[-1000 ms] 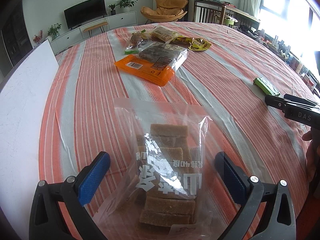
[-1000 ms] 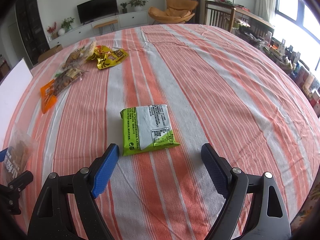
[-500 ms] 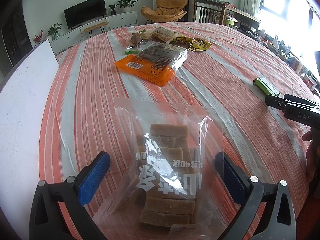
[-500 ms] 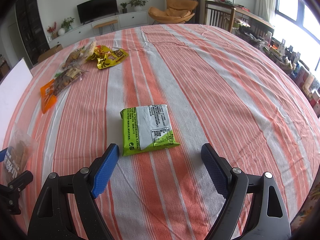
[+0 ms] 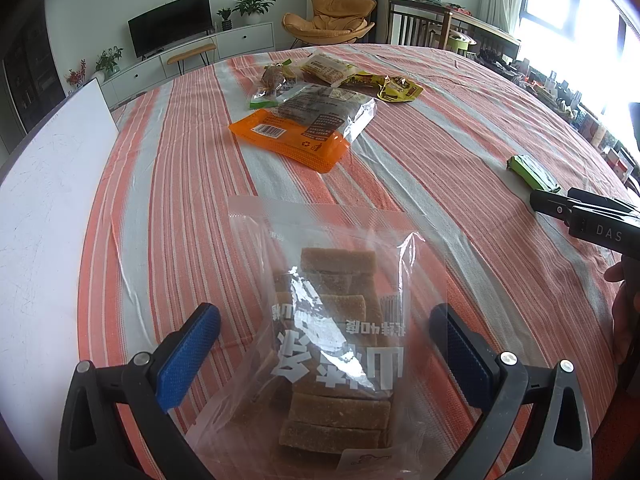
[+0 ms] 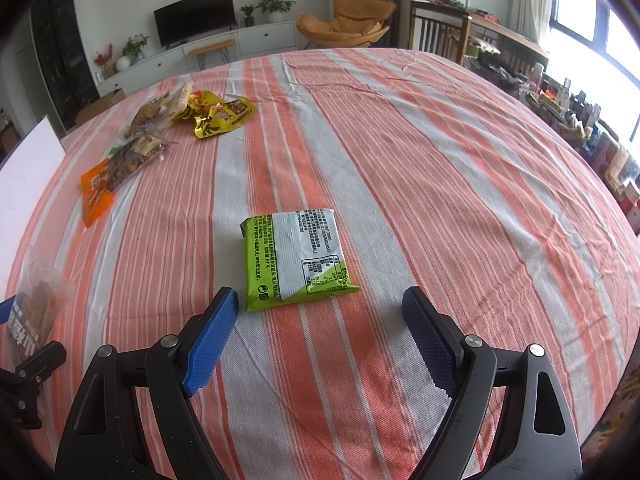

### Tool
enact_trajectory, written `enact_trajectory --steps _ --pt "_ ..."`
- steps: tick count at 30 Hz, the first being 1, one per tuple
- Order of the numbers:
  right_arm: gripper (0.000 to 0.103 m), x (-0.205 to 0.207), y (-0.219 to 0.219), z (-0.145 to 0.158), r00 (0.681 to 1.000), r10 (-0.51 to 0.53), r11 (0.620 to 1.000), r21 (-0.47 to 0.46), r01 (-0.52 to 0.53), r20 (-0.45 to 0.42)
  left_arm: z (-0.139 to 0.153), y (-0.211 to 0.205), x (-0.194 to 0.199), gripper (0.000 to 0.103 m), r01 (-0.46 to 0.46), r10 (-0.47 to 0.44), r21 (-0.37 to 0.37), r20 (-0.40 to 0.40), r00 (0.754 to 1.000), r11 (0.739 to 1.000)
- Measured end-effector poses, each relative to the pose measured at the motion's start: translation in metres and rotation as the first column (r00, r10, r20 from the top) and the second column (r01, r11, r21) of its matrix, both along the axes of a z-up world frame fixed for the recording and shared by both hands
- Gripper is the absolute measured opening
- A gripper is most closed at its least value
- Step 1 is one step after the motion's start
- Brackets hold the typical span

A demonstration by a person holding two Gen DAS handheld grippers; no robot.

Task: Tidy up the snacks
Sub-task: 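Carry the brown-bar bag into the white box and open the left tool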

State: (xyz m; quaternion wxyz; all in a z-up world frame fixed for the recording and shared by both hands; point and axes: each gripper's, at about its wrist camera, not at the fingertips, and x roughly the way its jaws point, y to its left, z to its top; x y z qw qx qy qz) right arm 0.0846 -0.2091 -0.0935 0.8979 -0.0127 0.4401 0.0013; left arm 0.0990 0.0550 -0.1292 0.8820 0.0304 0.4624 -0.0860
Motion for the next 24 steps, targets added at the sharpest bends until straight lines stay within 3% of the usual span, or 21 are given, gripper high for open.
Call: enact_trajectory --steps 9,11,14,17,19,21,24 --pt "0.085 -0.004 -0.007 0.003 1.0 -0.012 0.999 0.036 0.011 0.023 0.0 0.0 0.0 0.103 0.0 0.0 0.0 0.0 1.0 1.0" --pt "0.085 -0.014 -0.023 0.013 0.995 -0.036 0.987 0.157 0.021 0.097 0.0 0.0 0.0 0.103 0.0 0.0 0.0 0.0 1.0 1.0" --pt "0.085 -0.027 -0.061 0.024 0.98 -0.106 0.917 0.399 0.031 0.169 0.0 0.0 0.0 0.103 0.0 0.0 0.0 0.0 1.0 1.0" --pt "0.086 -0.035 -0.095 0.02 0.956 -0.259 0.854 0.494 0.162 0.135 0.0 0.0 0.0 0.103 0.0 0.0 0.0 0.0 1.0 1.0" --pt "0.086 -0.031 -0.1 0.014 0.957 -0.283 0.841 0.498 0.213 0.068 0.0 0.0 0.0 0.103 0.0 0.0 0.0 0.0 1.0 1.0" --pt "0.086 -0.026 -0.086 0.017 0.97 -0.235 0.877 0.442 0.187 0.056 0.0 0.0 0.0 0.103 -0.001 0.001 0.0 -0.001 1.0 1.0" --pt "0.086 -0.008 -0.036 0.028 0.996 -0.067 0.974 0.219 0.054 0.052 0.001 -0.001 0.0 0.103 -0.001 0.001 0.006 -0.007 1.0 1.0"
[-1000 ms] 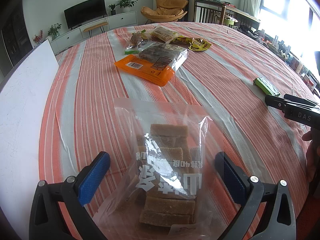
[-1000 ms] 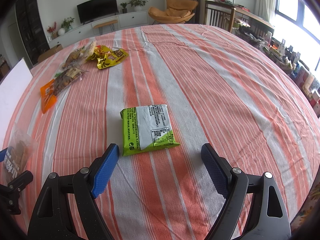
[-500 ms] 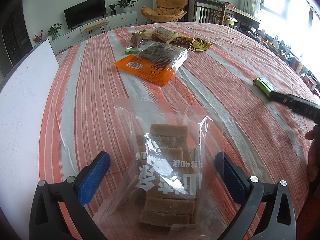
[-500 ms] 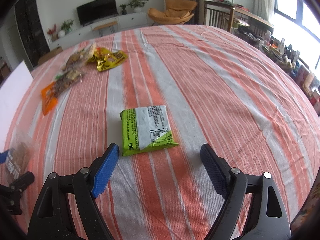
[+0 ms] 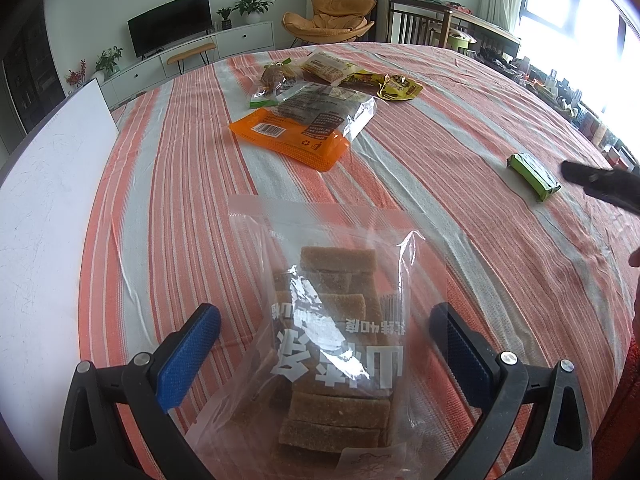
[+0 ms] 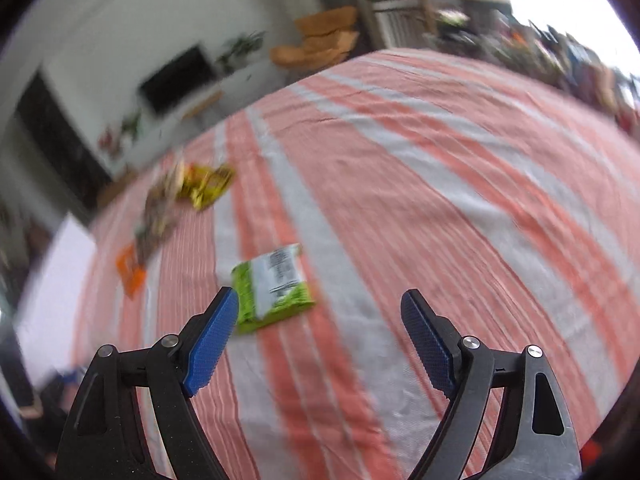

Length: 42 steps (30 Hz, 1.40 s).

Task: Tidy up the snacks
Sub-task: 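Carry the brown-bar bag into the white box and open the left tool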

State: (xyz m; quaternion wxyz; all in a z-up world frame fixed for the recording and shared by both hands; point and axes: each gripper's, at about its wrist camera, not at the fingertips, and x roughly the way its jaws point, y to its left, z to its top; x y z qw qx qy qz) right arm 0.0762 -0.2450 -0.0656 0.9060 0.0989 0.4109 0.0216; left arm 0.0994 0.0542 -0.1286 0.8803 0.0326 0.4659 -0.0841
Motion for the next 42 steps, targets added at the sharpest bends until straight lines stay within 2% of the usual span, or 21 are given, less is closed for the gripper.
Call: enact_trajectory --steps 2,4,5,6,7,8,12,14,16,18,20,24,25,27,28,30,33,35,37,39,42 --pt "0.085 0.02 0.031 -0.005 0.993 0.08 0.985 -0.147 -0.093 -0.09 0.001 0.0 0.001 0.103 -0.004 0.004 0.004 -0.018 1.0 1.0" --pt "0.082 0.033 0.043 -0.015 0.984 0.102 0.971 -0.201 -0.13 -0.145 0.001 0.001 -0.002 0.101 -0.011 0.011 0.005 -0.041 0.999 1.0" --pt "0.079 0.036 0.044 -0.021 0.978 0.106 0.97 -0.197 -0.141 -0.177 0.003 0.001 -0.005 0.09 -0.005 0.006 0.004 -0.041 0.999 1.0" --pt "0.067 0.037 0.046 -0.024 0.976 0.101 0.968 -0.207 -0.141 -0.192 0.008 0.001 -0.009 0.071 0.007 -0.007 0.011 -0.028 1.0 1.0" --pt "0.055 0.035 0.047 -0.022 0.976 0.099 0.964 -0.226 -0.142 -0.192 0.01 0.002 -0.011 0.065 0.011 -0.01 0.023 -0.026 1.0 1.0" --pt "0.055 0.033 0.046 -0.021 0.973 0.1 0.966 -0.213 -0.145 -0.21 0.012 0.005 -0.012 0.056 0.006 -0.006 0.011 -0.031 1.0 1.0" --pt "0.055 0.019 0.042 -0.01 0.965 0.111 0.985 -0.099 -0.138 -0.238 0.024 0.029 -0.015 0.05 -0.059 0.042 -0.194 -0.094 0.995 0.979" --pt "0.055 0.01 0.051 0.012 0.972 0.136 0.988 -0.042 -0.146 -0.192 0.042 0.041 -0.025 0.05 -0.074 0.041 -0.325 -0.107 0.993 0.943" --pt "0.055 0.002 0.072 0.045 0.973 0.192 0.981 0.013 -0.192 -0.128 0.071 0.059 -0.038 0.05 -0.072 0.032 -0.448 -0.096 0.995 0.891" --pt "0.055 -0.002 0.1 0.079 0.963 0.259 0.965 0.055 -0.255 -0.074 0.11 0.086 -0.055 0.05 -0.059 0.049 -0.51 -0.032 0.998 0.858" --pt "0.055 -0.009 0.144 0.112 0.934 0.357 0.93 0.1 -0.353 -0.017 0.145 0.118 -0.072 0.05 -0.074 0.112 -0.474 0.052 0.992 0.877" --pt "0.055 -0.026 0.244 0.152 0.832 0.551 0.812 0.189 -0.552 0.062 0.176 0.186 -0.101 0.054 -0.255 0.299 -0.264 0.142 0.944 0.93" --pt "0.056 -0.03 0.271 0.157 0.8 0.596 0.773 0.219 -0.595 0.071 0.174 0.201 -0.106 0.059 -0.318 0.349 -0.197 0.145 0.926 0.927" --pt "0.061 -0.035 0.318 0.157 0.746 0.662 0.705 0.276 -0.654 0.077 0.162 0.23 -0.116 0.082 -0.451 0.454 -0.058 0.141 0.88 0.891" --pt "0.072 -0.035 0.343 0.154 0.719 0.691 0.675 0.293 -0.678 0.073 0.157 0.242 -0.123 0.083 -0.502 0.497 -0.006 0.139 0.856 0.865" --pt "0.073 -0.038 0.366 0.145 0.701 0.711 0.665 0.272 -0.695 0.051 0.152 0.256 -0.136 0.083 -0.544 0.537 0.022 0.132 0.833 0.839" --pt "0.073 -0.027 0.354 0.128 0.738 0.674 0.708 0.254 -0.659 0.038 0.154 0.253 -0.146 0.083 -0.542 0.539 -0.015 0.13 0.832 0.84" --pt "0.073 -0.013 0.32 0.109 0.803 0.596 0.781 0.217 -0.586 0.024 0.156 0.236 -0.141 0.083 -0.492 0.495 -0.059 0.117 0.861 0.869" --pt "0.073 0.0 0.282 0.085 0.868 0.497 0.861 0.122 -0.493 -0.002 0.163 0.197 -0.134 0.084 -0.38 0.395 -0.13 0.117 0.911 0.916" --pt "0.073 0.014 0.235 0.049 0.928 0.37 0.929 0.0 -0.371 -0.053 0.17 0.15 -0.123 0.098 -0.239 0.265 -0.198 0.116 0.957 0.95" --pt "0.073 0.022 0.156 -0.005 0.978 0.167 0.971 -0.153 -0.186 -0.129 0.164 0.064 -0.104 0.103 -0.003 0.032 -0.263 0.107 0.994 0.965"
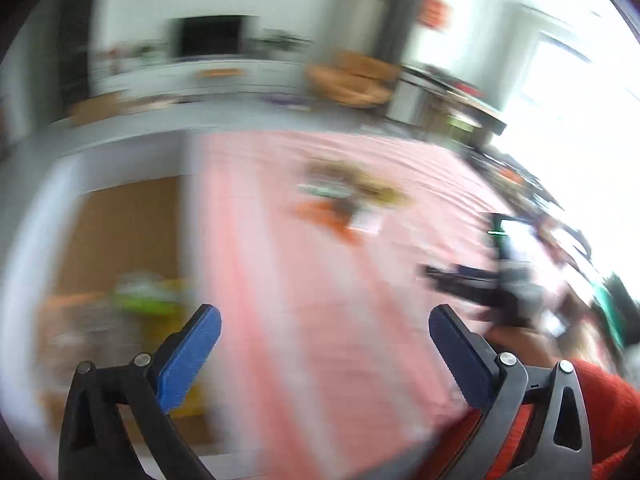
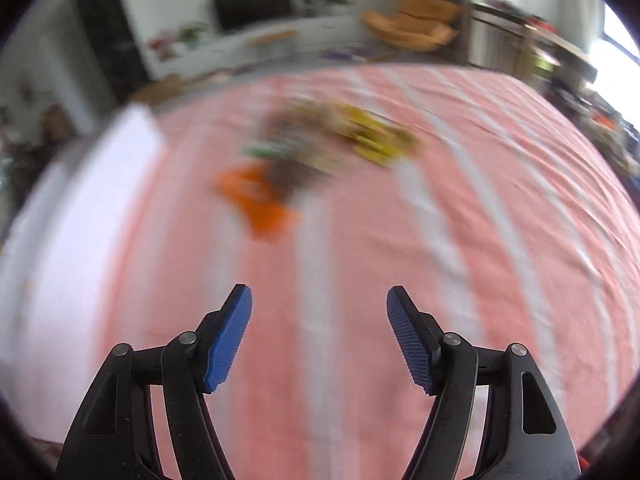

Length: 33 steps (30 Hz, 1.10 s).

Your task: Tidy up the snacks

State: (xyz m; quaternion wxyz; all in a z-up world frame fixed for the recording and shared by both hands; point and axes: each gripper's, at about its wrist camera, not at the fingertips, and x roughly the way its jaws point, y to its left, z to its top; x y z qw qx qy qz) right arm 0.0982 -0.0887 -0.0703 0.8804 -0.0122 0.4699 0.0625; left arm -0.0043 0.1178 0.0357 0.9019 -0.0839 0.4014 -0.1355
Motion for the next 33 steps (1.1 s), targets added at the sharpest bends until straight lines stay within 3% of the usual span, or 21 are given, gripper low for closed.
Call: enact_trajectory --steps 2,4,8,13,18,20,33 --pt "0.073 0.001 -0.044 -0.021 0.995 -0.096 0.994 -0.057 0.095 -0.013 -0.022 -0.055 0.024 0.103 0.092 -0.091 0.029 -0.033 0.995 0.995" --pt "0.073 0.004 -0.073 -0.031 0.989 -0.15 0.984 -0.094 0.149 -0.003 -0.052 -0.091 0.054 0.103 0.104 -0.1 0.075 -0.057 0.993 0.992" --pt "0.073 0.016 -0.105 -0.036 0.978 -0.204 0.975 -0.087 0.206 0.036 -0.114 -0.126 0.121 0.102 0.011 0.011 0.17 -0.126 0.992 0.985" --pt "0.077 0.017 -0.129 -0.025 0.966 -0.241 0.965 -0.08 0.248 0.088 -0.152 -0.133 0.163 0.103 -0.077 0.102 0.223 -0.104 0.989 0.972" --pt "0.091 0.027 -0.135 -0.024 0.961 -0.266 0.96 -0.072 0.271 0.073 -0.162 -0.14 0.172 0.103 -0.073 0.099 0.283 -0.079 0.992 0.956" --pt "0.091 0.027 -0.136 -0.025 0.961 -0.266 0.96 -0.068 0.271 0.071 -0.165 -0.133 0.173 0.103 -0.075 0.101 0.242 -0.094 0.99 0.967" --pt "0.091 0.026 -0.135 -0.025 0.961 -0.266 0.96 -0.069 0.271 0.071 -0.163 -0.134 0.175 0.103 -0.075 0.101 0.246 -0.095 0.99 0.966"
